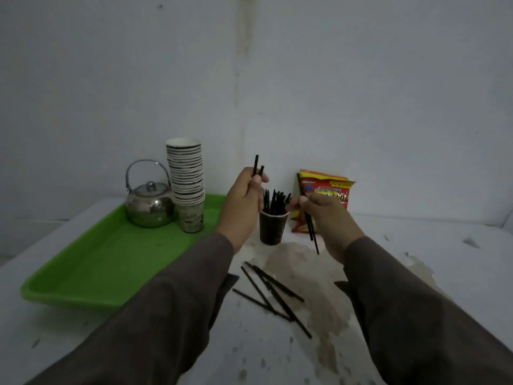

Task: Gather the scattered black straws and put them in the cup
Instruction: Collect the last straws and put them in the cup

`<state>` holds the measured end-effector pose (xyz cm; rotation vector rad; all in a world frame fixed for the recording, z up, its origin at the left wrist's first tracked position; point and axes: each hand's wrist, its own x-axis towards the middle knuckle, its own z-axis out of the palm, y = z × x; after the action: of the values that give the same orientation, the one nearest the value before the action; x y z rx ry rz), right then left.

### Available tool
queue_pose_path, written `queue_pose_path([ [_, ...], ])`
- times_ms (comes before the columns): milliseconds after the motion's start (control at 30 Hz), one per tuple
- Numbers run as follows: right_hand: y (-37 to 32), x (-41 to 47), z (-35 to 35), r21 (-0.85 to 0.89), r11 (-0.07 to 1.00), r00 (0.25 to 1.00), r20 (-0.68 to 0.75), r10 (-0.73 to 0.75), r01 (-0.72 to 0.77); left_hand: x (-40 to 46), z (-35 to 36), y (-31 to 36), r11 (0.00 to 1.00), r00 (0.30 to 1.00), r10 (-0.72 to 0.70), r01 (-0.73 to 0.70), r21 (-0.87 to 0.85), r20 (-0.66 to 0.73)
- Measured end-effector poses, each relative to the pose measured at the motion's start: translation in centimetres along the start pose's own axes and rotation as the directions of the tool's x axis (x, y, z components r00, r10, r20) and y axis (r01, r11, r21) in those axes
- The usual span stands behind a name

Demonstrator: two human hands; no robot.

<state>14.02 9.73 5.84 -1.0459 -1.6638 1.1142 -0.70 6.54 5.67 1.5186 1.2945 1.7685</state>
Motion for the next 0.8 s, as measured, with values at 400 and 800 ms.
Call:
queue_pose_path([
  [400,-2.7,10.2,0.0,-0.084,0.976,0.963,-0.169,-0.211,0.199,10.4,-0.2,-2.1,0.999,0.994,-0.031,0.026,-0.044,-0.106],
  [800,3.7,11.7,3.0,-0.446,0.851,0.949,-0.014,-0.315,0.276,10.1,0.2,-7.3,0.944,0.997,0.073,-0.067,0.322,-0.008],
])
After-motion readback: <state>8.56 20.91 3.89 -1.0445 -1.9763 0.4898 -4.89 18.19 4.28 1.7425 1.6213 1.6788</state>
